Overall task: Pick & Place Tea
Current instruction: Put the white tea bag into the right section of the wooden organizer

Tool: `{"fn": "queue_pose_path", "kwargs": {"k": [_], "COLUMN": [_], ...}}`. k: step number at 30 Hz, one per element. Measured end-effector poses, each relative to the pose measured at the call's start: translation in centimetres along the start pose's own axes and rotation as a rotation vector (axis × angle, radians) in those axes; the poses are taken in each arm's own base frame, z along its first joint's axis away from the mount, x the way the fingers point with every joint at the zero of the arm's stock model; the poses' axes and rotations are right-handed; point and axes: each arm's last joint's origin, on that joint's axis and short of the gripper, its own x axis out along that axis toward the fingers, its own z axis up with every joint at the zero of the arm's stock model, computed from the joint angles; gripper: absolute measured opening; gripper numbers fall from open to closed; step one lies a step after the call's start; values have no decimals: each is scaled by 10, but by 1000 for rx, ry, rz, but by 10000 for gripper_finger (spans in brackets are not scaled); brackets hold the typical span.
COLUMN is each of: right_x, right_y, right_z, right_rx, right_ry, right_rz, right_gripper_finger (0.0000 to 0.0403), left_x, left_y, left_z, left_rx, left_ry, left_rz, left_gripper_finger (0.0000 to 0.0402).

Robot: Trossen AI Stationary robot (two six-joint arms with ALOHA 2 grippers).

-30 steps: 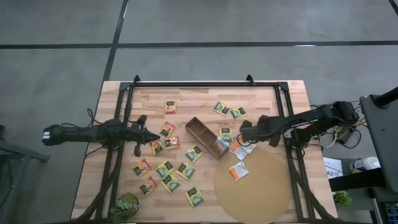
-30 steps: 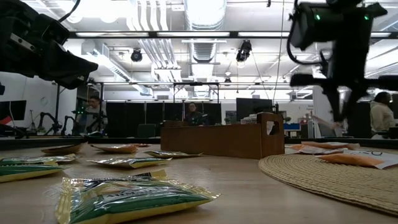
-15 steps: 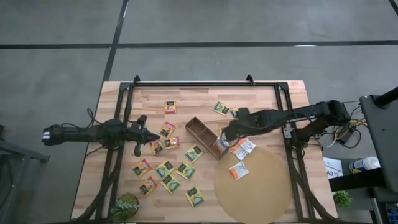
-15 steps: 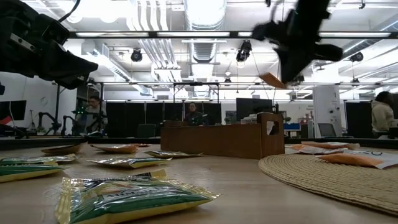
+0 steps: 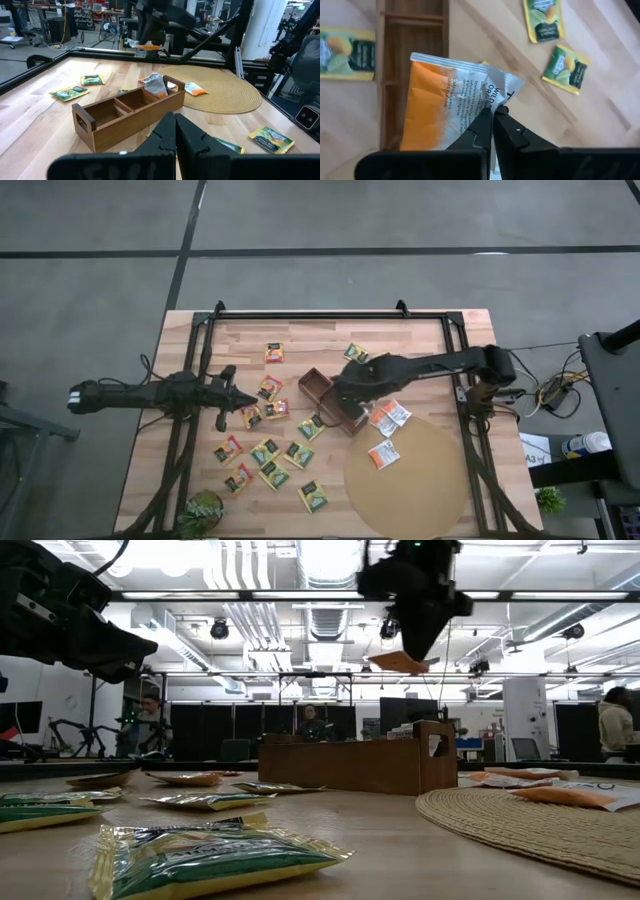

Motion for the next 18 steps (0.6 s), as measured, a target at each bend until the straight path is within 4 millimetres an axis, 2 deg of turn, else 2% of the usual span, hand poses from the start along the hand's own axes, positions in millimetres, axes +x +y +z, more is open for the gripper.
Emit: {"fn": "queue_pose_path", "kwargs": {"k": [11,18], "right_x": [18,22], "right_y": [34,57], "right_z": [21,26], "right_rx": [-183,-211], "right_ry": [175,163], "right_rz": [-155,-121], "right_gripper_finger": [8,8], "left_x": [0,0], "left_y": [0,0], "left_z": [0,0], "left_rx": [0,0], "left_ry": [0,0], "left_rz": [1,0], "left_gripper_finger": [0,0]}}
